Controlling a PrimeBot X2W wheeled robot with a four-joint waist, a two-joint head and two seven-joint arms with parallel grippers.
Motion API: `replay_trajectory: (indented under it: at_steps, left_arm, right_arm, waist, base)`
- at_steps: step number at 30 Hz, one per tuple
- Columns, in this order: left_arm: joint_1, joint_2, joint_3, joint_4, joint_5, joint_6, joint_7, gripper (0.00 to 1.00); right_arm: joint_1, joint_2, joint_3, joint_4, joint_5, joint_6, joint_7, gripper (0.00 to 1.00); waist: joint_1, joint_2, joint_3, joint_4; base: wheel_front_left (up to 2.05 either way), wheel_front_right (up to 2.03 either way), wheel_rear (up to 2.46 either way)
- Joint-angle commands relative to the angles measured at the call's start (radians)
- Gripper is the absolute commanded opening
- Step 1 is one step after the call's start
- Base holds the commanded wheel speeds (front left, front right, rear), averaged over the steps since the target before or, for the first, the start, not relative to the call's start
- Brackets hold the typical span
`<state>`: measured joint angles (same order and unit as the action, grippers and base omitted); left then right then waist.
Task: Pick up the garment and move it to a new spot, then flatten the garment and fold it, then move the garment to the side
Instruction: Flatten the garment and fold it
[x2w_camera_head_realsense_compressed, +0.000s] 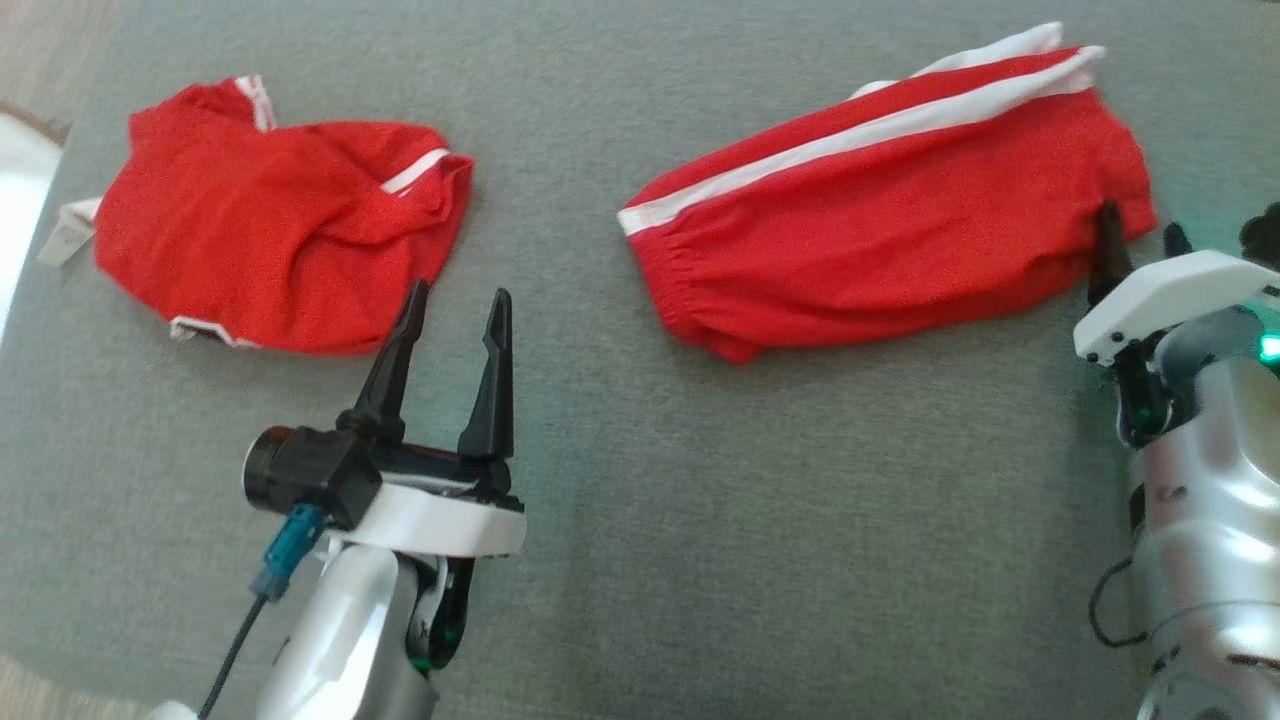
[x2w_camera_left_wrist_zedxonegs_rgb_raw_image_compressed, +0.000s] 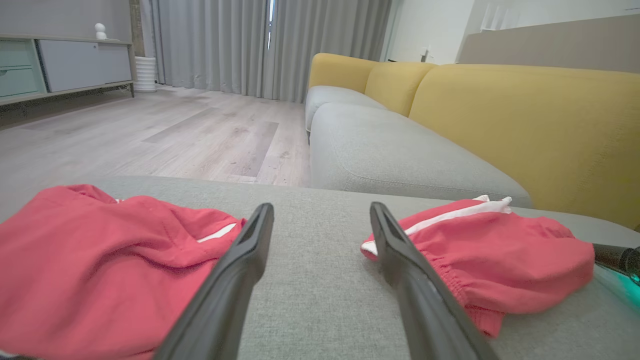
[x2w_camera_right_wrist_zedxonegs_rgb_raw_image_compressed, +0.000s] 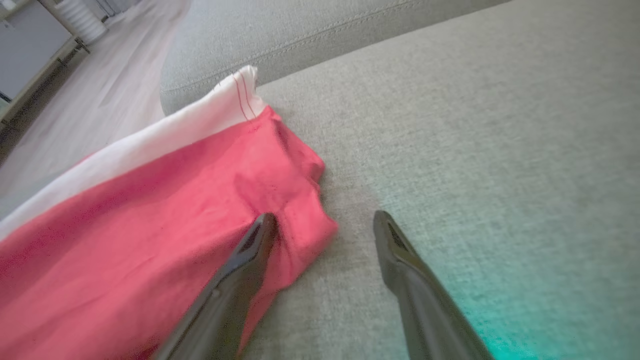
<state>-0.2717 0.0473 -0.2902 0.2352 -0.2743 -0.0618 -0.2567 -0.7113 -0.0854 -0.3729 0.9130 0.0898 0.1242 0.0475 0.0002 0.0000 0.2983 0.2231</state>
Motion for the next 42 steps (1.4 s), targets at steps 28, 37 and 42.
replay_trajectory:
  at_steps: [28, 37, 42]
  left_arm:
    - [-0.047, 0.003, 0.001, -0.028, -0.031, 0.03, -0.005, 1.0]
    - [-0.006, 0.003, 0.027, -0.039, -0.014, 0.017, -0.005, 1.0]
    - [0.013, 0.003, 0.044, -0.044, -0.008, 0.009, -0.005, 1.0]
  right_arm:
    - [-0.124, 0.003, 0.016, 0.205, -0.123, 0.007, -0.217, 0.0]
    - [-0.038, 0.014, -0.01, 0.189, -0.011, 0.007, -0.272, 0.0]
    - [0.027, 0.023, -0.042, 0.149, 0.042, 0.007, -0.285, 0.0]
  waist:
    - [-0.0002, 0.0, -0.009, -0.005]
    - [-0.0002, 0.0, -0.079, -0.087]
    - [-0.0002, 0.0, -0.108, -0.129]
  base:
    - [0.0, 0.0, 0.0]
    - [0.0, 0.0, 0.0]
    - [0.0, 0.0, 0.0]
